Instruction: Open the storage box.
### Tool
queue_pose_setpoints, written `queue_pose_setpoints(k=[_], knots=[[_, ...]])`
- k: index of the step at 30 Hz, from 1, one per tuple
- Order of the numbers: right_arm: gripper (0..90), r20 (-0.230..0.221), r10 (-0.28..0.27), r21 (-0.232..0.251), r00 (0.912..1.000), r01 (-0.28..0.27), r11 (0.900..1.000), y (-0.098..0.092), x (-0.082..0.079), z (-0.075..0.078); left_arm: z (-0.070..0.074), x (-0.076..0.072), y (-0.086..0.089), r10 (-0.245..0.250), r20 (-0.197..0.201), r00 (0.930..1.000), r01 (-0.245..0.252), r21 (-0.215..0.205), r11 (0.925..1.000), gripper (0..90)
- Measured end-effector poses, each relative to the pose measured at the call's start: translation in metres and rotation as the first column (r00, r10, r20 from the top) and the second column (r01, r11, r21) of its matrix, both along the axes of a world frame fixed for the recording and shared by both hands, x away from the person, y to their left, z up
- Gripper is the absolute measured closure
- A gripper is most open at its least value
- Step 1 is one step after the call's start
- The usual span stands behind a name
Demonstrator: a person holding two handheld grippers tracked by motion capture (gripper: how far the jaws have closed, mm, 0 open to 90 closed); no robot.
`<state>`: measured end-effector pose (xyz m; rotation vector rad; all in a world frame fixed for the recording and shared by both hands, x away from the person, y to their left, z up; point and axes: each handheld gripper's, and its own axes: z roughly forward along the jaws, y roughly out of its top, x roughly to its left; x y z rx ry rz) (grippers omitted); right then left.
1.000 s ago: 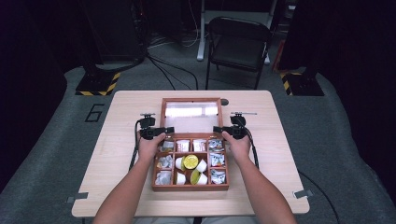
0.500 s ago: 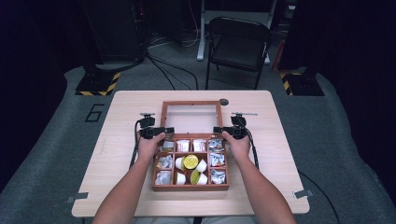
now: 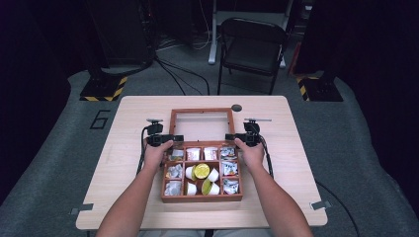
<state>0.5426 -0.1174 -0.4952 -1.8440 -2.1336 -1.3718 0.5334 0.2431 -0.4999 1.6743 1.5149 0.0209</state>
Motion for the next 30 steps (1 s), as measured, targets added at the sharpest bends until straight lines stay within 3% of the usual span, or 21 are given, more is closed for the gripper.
queue_pose_setpoints(k=[15,20,23,30], knots=[[48.6,0.004,-0.004,-0.013,1.0000,0.004,1.000,-0.0008,-0.0014,0.0006,-0.0003,0.0007,-0.0011,-0.005,0.005,1.0000,0.005,-0.002,1.0000,31.7],[49.1,0.004,-0.006,-0.018,1.0000,0.006,1.000,-0.0028,-0.0027,0.0019,0.0040,0.0044,-0.0039,-0.032,-0.005,0.9995,0.032,0.031,0.9990,31.6],[49.1,0.013,-0.001,-0.032,0.9999,0.002,1.000,-0.0032,-0.0027,0.0031,0.0037,0.0040,-0.0054,-0.016,-0.005,0.9999,0.016,0.022,0.9996,31.5],[49.1,-0.017,-0.014,-0.011,0.9998,0.014,1.000,-0.0038,-0.0030,0.0016,0.0017,0.0050,-0.0053,-0.011,-0.013,0.9998,0.012,0.015,0.9998,31.1]])
